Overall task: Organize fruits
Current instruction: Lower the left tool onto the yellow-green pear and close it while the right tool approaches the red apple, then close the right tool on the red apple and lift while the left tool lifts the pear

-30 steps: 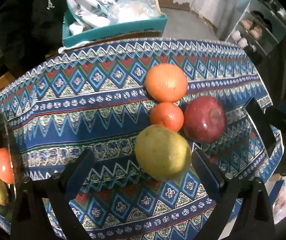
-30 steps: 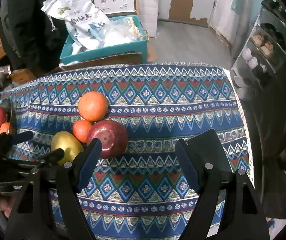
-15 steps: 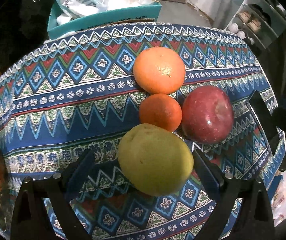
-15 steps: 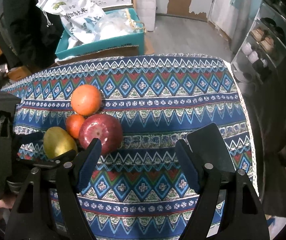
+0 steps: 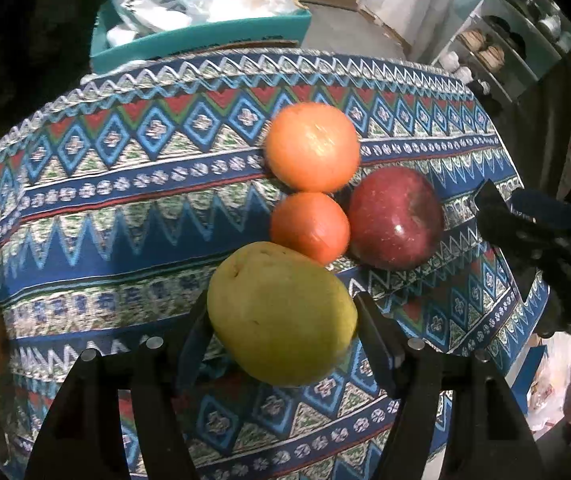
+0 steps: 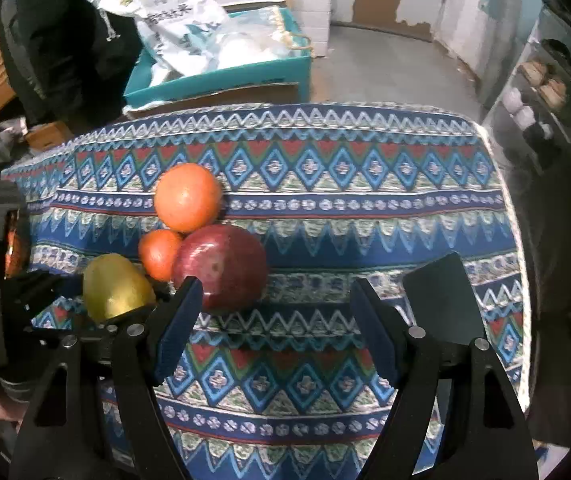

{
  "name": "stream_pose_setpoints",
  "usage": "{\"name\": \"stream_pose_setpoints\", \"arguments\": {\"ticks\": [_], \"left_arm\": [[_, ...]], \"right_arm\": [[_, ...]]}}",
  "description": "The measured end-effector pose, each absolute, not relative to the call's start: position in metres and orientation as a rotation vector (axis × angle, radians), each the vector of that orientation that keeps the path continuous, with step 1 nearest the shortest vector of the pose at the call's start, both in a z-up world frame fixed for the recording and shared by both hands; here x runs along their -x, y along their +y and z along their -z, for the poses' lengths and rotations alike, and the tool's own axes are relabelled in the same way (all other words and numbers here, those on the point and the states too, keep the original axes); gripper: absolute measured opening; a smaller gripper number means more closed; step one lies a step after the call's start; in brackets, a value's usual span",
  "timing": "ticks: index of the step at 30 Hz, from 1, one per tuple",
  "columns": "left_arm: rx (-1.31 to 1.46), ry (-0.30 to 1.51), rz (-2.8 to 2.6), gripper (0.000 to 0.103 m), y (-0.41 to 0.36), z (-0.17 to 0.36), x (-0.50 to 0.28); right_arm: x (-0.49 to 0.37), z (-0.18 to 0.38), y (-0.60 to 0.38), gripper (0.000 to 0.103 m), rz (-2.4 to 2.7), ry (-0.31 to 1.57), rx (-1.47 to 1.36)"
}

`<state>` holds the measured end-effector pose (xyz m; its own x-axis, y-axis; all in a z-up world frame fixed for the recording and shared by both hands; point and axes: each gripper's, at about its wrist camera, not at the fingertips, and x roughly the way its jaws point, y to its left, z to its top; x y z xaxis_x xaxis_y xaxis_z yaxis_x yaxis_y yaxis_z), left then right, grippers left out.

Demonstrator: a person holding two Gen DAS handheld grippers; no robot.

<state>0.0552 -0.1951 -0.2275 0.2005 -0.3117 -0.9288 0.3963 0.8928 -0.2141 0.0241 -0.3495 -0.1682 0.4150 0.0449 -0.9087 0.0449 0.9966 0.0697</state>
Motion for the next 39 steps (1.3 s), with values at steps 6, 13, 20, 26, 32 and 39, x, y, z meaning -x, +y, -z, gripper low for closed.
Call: {"name": "stream_pose_setpoints", "arguments": {"ticks": [6, 13, 20, 26, 32, 39], "left_arm": [[-0.092, 1.235, 0.473, 0.071, -0.174, 0.213, -0.054], [-0.085, 1.224, 0.439, 0.070, -0.155, 0.208, -0.059], [-0.084, 1.215, 0.421, 0.071, -0.139, 0.205, -0.060], [-0.080, 1.218, 0.417, 0.071, -0.134, 0.206, -0.060], [-0.075, 1.222, 0.416, 0.071, -0.130, 0.207, -0.061], [-0.073, 1.212, 0.420, 0.070, -0.129, 0.202, -0.058]], "right_arm": [[-0.037, 0.185, -0.338, 0.077, -0.060, 1.190, -0.121], [-0.051, 0.208, -0.326, 0.077, -0.105, 1.245, -0.105], [-0.064, 0.222, -0.313, 0.077, -0.135, 1.273, -0.078], [-0.075, 0.237, -0.308, 0.078, -0.147, 1.294, -0.071], [-0.081, 0.244, -0.310, 0.078, -0.169, 1.298, -0.115], [-0.069, 0.238, -0.318, 0.077, -0.151, 1.282, -0.118]]}}
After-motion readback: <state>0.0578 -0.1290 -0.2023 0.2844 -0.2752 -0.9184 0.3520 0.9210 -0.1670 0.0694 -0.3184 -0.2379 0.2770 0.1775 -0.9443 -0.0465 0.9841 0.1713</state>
